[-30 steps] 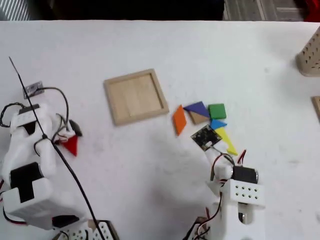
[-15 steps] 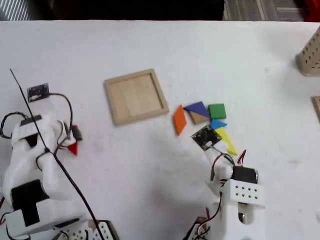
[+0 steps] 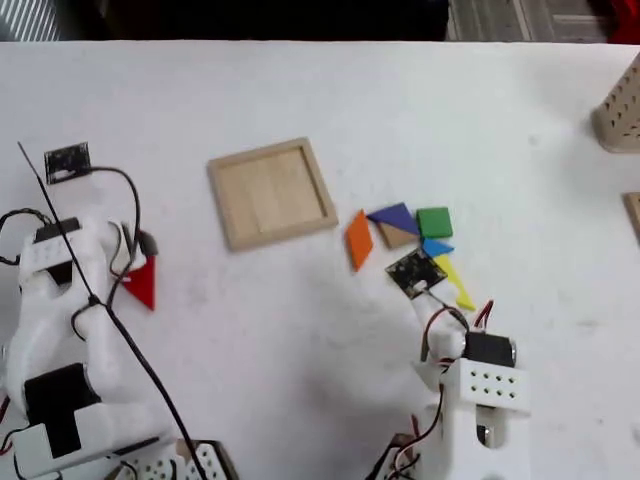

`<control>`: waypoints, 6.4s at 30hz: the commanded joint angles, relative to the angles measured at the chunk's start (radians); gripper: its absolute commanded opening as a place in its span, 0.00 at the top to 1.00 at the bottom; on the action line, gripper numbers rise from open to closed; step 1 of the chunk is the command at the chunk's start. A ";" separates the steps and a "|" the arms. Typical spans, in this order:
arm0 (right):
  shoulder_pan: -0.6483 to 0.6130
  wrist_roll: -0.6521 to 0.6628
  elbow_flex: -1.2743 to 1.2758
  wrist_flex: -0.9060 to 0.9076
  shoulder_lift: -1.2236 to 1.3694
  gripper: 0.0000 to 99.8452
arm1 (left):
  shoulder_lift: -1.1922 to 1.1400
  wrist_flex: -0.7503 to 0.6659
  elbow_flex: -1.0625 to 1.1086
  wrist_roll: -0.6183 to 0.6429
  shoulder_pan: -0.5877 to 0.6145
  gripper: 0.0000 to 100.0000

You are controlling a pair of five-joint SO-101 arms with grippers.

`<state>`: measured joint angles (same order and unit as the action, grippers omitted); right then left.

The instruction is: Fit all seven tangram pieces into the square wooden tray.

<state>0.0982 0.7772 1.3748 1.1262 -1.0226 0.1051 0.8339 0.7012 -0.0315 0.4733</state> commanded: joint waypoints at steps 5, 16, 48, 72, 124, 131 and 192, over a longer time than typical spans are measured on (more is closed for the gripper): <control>-0.002 -0.008 -0.008 -0.005 -0.012 0.98 | 0.042 -0.018 -0.046 0.021 0.114 0.73; -0.045 -0.008 -0.002 -0.019 -0.012 0.98 | 0.045 -0.028 0.000 0.164 0.015 0.73; -0.045 -0.008 -0.002 -0.041 -0.004 0.98 | -0.170 0.074 -0.072 0.120 0.015 0.73; -0.038 -0.014 -0.002 -0.036 -0.010 0.98 | -0.177 0.066 -0.072 0.114 0.004 0.97; -0.013 -0.006 0.000 -0.024 -0.010 0.98 | -0.096 0.130 -0.083 -0.941 0.079 0.90; -0.013 -0.006 0.000 -0.024 -0.010 0.98 | -0.033 0.164 -0.057 -0.818 0.021 0.90; -0.044 0.029 0.000 -0.007 -0.010 0.98 | 0.059 0.183 0.106 -0.761 0.028 0.78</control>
<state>0.0598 0.7956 1.3794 1.1078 -1.0226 0.1619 1.0856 0.8270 -0.6713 0.4764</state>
